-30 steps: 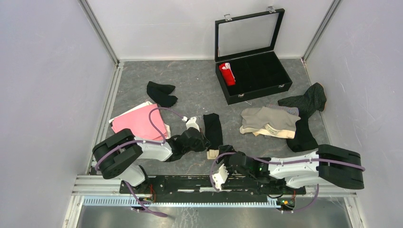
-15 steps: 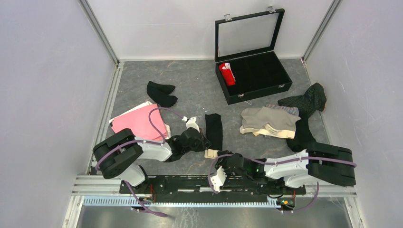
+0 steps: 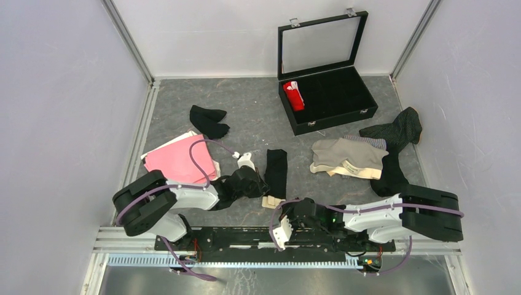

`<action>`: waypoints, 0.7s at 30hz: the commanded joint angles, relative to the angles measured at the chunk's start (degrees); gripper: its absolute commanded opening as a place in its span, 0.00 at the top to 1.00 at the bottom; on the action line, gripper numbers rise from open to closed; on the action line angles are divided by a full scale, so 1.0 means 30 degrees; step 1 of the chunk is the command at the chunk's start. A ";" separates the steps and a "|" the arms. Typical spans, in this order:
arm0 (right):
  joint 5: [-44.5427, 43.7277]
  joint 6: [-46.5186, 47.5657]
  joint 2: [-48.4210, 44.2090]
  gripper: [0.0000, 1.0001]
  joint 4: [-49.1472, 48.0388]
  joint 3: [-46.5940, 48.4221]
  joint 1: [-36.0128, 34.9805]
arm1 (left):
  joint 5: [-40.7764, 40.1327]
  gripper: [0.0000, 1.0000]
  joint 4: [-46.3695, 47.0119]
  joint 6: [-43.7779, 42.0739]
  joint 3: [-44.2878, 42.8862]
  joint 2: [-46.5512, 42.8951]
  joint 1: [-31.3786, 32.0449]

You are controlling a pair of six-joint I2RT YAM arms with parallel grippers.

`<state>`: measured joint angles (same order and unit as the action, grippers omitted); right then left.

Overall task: Roll the underwear
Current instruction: Roll the underwear to the center of the board.

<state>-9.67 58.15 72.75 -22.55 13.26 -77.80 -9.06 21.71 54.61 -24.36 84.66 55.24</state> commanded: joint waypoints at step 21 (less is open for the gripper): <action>0.6736 -0.6509 -0.1050 0.98 0.4223 0.3557 0.1698 | -0.0340 0.90 -0.5788 -0.3890 0.1876 -1.0498 -0.0177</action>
<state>4.95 44.69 69.60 -10.17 21.45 -74.02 -13.19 -1.15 48.05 -18.33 55.29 54.96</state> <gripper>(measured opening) 0.077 0.120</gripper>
